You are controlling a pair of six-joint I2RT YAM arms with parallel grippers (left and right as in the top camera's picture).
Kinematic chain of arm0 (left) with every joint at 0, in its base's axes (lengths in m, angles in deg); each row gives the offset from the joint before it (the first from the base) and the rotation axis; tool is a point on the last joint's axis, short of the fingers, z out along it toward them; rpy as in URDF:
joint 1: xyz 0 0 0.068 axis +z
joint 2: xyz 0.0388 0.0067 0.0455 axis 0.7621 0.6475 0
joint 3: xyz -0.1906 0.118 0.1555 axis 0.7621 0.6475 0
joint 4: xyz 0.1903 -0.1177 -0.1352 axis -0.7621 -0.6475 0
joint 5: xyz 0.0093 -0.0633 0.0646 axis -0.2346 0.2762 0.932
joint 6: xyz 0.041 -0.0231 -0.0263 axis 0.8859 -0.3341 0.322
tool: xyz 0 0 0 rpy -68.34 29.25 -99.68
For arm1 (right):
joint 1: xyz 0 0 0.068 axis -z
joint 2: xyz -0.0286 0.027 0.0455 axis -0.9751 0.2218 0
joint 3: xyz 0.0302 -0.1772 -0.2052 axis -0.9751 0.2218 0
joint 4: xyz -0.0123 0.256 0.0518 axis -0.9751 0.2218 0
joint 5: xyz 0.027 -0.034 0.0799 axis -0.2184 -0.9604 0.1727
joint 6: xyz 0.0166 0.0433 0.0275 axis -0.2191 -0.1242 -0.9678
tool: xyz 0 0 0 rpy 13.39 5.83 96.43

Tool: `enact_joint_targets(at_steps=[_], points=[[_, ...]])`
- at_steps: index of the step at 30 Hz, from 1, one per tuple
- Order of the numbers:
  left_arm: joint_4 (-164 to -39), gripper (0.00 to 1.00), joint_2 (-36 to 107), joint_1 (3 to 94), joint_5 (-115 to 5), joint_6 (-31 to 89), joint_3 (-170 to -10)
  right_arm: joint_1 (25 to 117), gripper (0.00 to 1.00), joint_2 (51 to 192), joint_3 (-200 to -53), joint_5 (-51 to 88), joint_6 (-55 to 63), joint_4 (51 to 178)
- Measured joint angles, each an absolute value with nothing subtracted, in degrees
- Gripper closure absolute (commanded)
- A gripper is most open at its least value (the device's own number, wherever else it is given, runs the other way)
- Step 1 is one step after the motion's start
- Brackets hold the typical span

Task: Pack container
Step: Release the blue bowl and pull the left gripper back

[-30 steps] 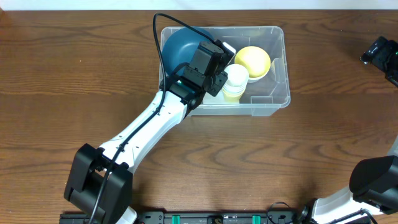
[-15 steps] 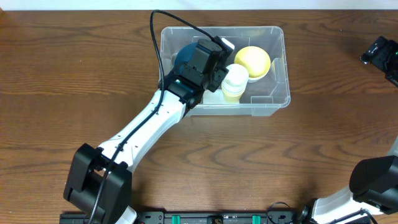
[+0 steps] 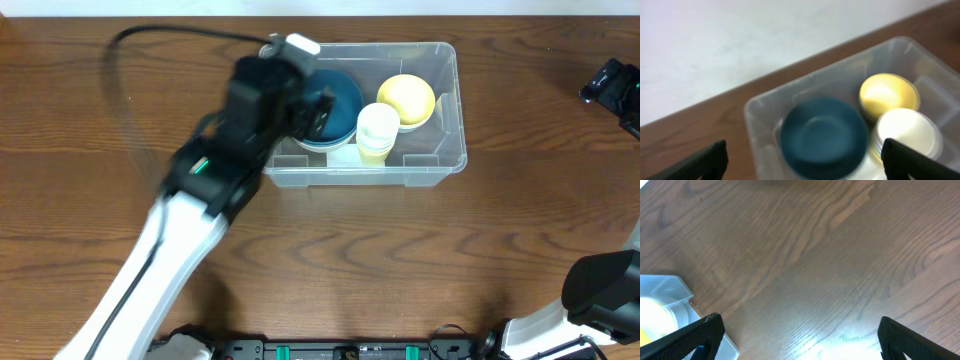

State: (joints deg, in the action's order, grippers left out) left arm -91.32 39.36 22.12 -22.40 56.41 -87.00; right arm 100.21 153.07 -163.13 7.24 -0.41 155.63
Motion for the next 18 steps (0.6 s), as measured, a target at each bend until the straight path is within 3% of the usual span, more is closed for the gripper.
enact_joint_targets(at_steps=[9, 18], points=[[-107.08, 0.02, 18.97, 22.12, -20.13, 57.54, -87.4, 100.21, 0.01, 153.07, -163.13, 7.26, -0.41, 155.65], [-132.18, 0.02, 3.34, 22.12, -14.07, 58.02, -87.44, 100.21, 0.01, 153.07, -163.13, 7.24, -0.41, 155.65]])
